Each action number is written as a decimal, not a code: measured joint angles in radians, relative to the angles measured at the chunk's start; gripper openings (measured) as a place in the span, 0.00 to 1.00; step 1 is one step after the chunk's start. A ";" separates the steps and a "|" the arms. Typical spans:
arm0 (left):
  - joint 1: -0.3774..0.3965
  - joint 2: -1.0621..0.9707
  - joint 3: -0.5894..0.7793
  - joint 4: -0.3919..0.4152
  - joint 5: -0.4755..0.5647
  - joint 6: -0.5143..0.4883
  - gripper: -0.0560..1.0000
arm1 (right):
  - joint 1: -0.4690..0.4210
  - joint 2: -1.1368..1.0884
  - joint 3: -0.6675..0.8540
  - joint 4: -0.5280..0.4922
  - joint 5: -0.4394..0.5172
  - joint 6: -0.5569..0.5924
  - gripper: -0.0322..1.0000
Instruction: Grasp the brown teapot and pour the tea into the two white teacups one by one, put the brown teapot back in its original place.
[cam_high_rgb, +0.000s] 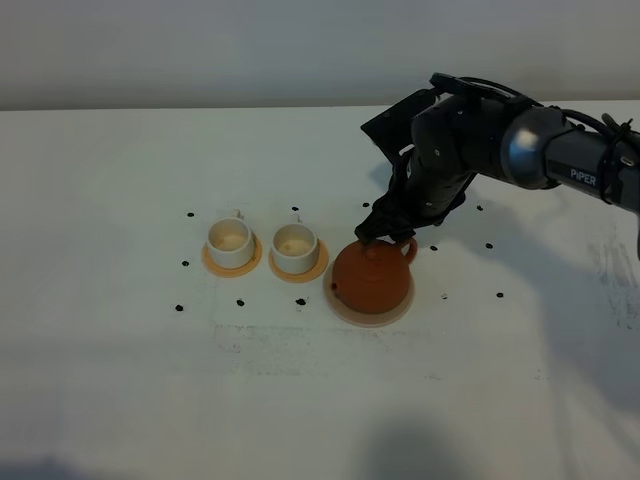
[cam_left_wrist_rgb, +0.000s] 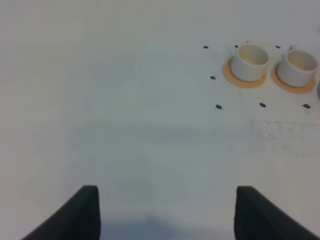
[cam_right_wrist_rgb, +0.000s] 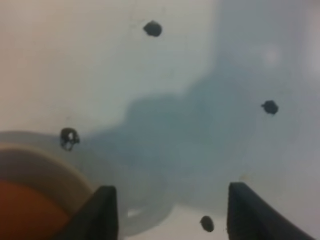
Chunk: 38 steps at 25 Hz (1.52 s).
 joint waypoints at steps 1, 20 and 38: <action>0.000 0.000 0.000 0.000 0.000 0.000 0.61 | 0.000 -0.003 0.002 0.000 -0.010 0.000 0.48; 0.000 0.000 0.000 0.000 0.000 0.000 0.61 | 0.000 -0.034 0.003 -0.015 0.056 -0.001 0.48; 0.000 0.000 0.000 0.000 0.000 0.000 0.61 | 0.000 -0.034 0.002 0.010 0.165 -0.001 0.48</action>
